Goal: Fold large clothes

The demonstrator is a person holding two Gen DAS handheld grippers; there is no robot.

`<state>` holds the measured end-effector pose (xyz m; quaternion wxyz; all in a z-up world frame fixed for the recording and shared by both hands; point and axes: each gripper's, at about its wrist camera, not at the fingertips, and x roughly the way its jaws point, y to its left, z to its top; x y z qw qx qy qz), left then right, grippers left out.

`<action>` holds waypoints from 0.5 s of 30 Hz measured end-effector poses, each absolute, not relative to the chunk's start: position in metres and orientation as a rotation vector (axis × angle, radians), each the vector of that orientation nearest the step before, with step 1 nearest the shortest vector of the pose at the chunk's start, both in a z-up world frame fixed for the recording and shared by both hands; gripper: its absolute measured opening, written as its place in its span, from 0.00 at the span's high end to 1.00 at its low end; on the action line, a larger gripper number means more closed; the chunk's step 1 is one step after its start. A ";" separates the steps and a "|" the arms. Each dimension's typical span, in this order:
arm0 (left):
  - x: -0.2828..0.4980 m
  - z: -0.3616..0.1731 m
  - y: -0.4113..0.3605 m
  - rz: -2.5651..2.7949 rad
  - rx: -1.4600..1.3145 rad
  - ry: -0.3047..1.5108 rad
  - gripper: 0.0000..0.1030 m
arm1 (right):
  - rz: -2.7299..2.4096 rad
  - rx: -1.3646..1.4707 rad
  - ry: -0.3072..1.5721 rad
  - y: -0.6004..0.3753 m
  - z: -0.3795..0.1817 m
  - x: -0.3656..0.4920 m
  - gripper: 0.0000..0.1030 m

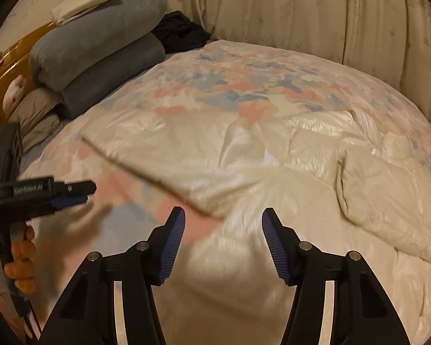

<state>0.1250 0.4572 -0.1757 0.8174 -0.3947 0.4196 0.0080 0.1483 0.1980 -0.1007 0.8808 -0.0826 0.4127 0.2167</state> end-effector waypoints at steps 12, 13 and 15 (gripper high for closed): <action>0.180 -0.218 0.536 0.076 -1.067 0.831 0.56 | 0.360 -0.030 0.981 0.220 -0.163 0.262 0.64; 0.187 -0.219 0.542 0.086 -1.084 0.824 0.56 | 0.357 -0.035 0.989 0.220 -0.172 0.263 0.64; 0.198 -0.218 0.551 0.106 -1.085 0.803 0.56 | 0.358 -0.046 0.981 0.219 -0.185 0.263 0.64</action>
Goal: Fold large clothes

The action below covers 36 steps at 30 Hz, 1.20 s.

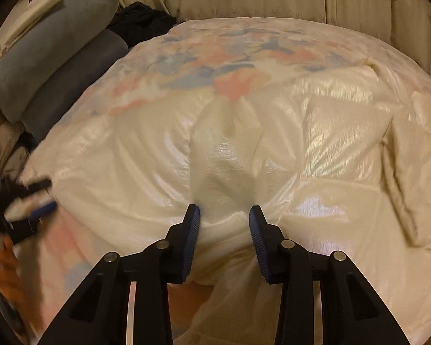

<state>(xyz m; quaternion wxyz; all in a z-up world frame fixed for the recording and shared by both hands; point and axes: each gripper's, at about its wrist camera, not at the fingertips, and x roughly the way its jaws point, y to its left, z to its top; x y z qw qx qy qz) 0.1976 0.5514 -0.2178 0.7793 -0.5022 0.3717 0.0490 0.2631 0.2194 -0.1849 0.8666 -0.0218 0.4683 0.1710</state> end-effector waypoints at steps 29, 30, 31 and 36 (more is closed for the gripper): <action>0.156 0.087 0.288 0.001 -0.185 0.453 0.97 | 0.443 0.155 0.961 0.124 -0.124 0.205 0.64; 0.156 0.094 0.265 -0.024 -0.164 0.466 0.97 | 0.439 0.162 0.948 0.111 -0.116 0.198 0.64; 0.151 0.097 0.248 -0.041 -0.152 0.481 0.97 | 0.428 0.172 0.928 0.093 -0.107 0.188 0.64; 0.148 0.096 0.156 -0.138 -0.129 0.547 0.97 | 0.321 0.257 0.856 -0.012 -0.077 0.146 0.64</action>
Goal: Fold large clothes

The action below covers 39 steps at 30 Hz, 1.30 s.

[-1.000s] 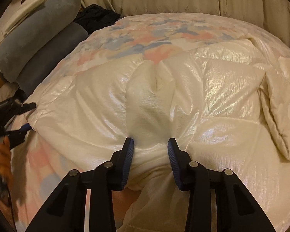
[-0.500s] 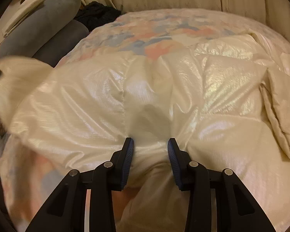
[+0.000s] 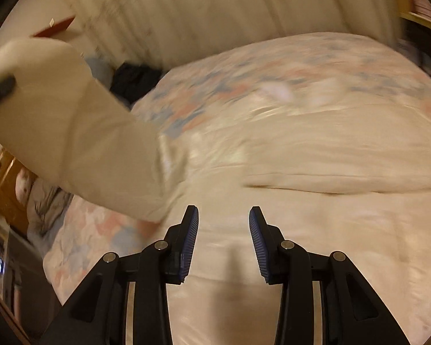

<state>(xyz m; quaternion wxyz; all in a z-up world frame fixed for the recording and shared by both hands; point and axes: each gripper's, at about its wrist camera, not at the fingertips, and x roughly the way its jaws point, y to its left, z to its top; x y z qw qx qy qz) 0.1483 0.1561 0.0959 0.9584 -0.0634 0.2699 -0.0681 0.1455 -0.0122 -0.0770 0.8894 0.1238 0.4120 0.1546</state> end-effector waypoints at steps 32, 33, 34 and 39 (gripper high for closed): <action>0.124 -0.090 0.034 -0.361 -0.339 0.919 0.39 | 0.124 0.432 0.927 -0.226 -0.136 0.057 0.46; 0.121 -0.093 0.042 -0.348 -0.337 0.920 0.39 | 0.126 0.425 0.931 -0.223 -0.135 0.059 0.46; 0.120 -0.092 0.048 -0.337 -0.333 0.922 0.39 | 0.127 0.418 0.934 -0.221 -0.134 0.062 0.46; 0.113 -0.104 0.080 -0.275 -0.348 0.924 0.39 | 0.149 0.391 0.936 -0.213 -0.122 0.091 0.46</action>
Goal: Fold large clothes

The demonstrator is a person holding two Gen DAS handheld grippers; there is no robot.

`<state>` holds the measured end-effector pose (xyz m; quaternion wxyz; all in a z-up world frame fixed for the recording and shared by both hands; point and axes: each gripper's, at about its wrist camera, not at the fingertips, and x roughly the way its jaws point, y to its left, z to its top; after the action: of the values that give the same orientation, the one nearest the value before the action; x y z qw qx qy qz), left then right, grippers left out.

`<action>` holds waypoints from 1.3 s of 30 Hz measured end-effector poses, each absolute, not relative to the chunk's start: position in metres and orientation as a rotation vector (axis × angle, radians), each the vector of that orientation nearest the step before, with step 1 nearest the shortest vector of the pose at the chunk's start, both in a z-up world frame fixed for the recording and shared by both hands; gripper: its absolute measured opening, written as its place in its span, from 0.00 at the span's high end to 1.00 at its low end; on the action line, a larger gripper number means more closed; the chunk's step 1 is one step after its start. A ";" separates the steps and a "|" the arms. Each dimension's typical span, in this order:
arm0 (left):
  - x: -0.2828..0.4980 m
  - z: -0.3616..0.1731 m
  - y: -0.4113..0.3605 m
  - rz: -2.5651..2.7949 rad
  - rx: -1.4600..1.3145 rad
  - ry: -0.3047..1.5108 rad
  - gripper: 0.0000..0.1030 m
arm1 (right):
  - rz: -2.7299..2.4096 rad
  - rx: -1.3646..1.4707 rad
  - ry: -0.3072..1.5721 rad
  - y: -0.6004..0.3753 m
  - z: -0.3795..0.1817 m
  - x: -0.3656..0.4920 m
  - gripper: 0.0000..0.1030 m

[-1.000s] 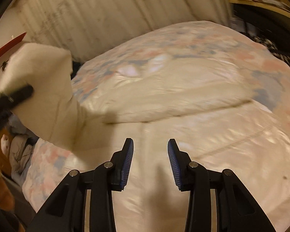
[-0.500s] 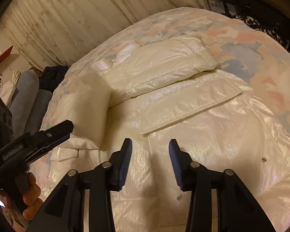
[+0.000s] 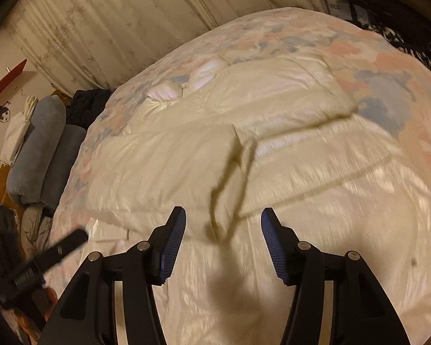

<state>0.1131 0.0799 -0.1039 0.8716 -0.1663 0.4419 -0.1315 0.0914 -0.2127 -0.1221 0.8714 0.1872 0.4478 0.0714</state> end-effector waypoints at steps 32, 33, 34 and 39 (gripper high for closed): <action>0.130 -0.085 0.141 -0.113 -0.349 0.812 0.39 | 0.306 -0.100 0.476 -0.072 0.017 0.184 0.92; 0.135 -0.083 0.144 -0.083 -0.340 0.815 0.39 | 0.294 -0.099 0.482 -0.071 0.015 0.195 0.92; 0.140 -0.083 0.148 -0.058 -0.331 0.824 0.39 | 0.279 -0.096 0.491 -0.070 0.012 0.207 0.92; 0.170 -0.090 0.170 0.069 -0.339 0.886 0.39 | 0.149 0.011 0.650 -0.110 -0.047 0.297 0.92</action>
<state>0.1705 0.1697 -0.0897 0.8890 -0.1633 0.4264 0.0334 0.2968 -0.1098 -0.0469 0.9449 0.0052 0.3192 0.0729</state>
